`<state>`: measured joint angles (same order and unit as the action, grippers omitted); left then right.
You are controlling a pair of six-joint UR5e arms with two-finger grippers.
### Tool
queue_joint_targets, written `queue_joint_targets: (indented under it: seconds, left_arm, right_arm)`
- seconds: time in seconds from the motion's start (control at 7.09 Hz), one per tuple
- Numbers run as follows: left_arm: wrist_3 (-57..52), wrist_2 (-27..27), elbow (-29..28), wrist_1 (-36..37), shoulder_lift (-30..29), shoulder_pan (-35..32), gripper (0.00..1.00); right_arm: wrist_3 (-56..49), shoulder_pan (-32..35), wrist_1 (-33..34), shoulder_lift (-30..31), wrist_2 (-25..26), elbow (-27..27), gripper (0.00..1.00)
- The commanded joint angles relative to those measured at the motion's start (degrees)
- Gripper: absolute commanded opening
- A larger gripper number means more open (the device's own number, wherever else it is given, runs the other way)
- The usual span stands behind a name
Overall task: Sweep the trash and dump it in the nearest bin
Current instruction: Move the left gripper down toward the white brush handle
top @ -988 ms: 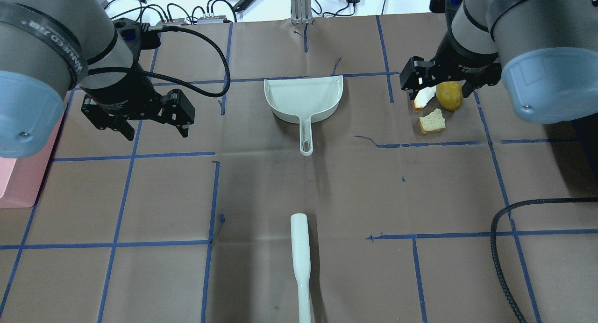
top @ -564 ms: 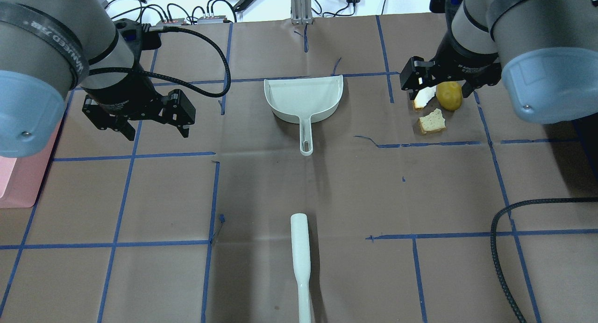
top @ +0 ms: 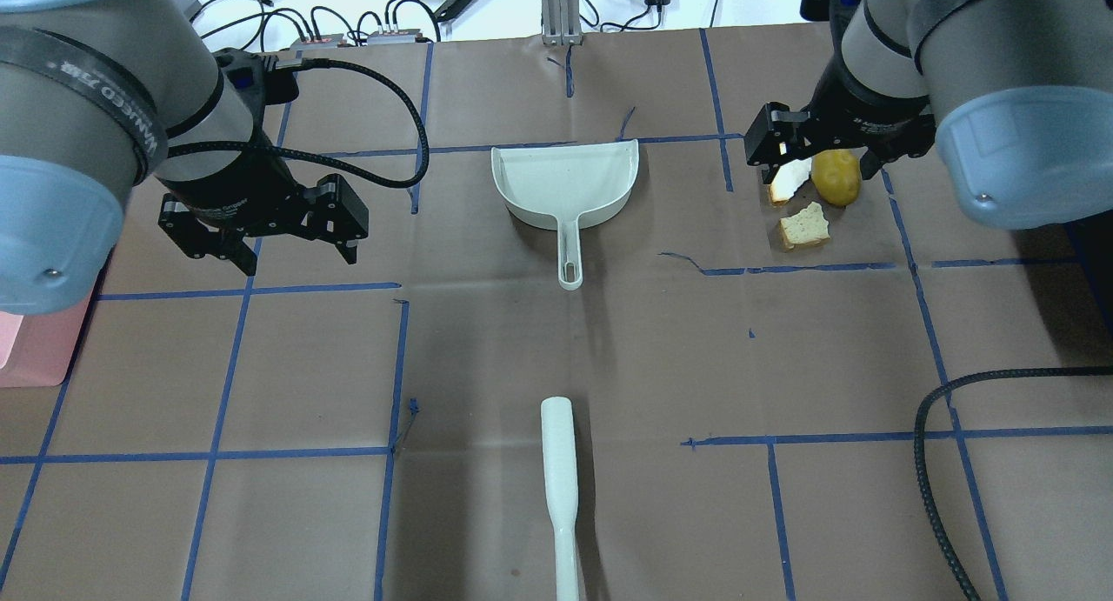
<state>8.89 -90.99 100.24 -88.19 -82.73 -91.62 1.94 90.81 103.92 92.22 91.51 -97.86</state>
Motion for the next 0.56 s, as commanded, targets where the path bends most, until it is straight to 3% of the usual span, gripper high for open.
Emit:
queue_joint_targets:
  seconds: [0.0, 0.42]
  left_arm:
    - [3.3, 2.8, 4.5, 0.3, 3.8, -3.0, 0.96]
    - [4.8, 4.2, 14.6, 3.8, 10.4, -5.4, 0.93]
  right_arm:
    - [0.4, 0.1, -0.1, -0.5, -0.6, 0.7, 1.00]
    - [0.2, 0.1, -1.0, -1.8, -0.5, 2.7, 1.00]
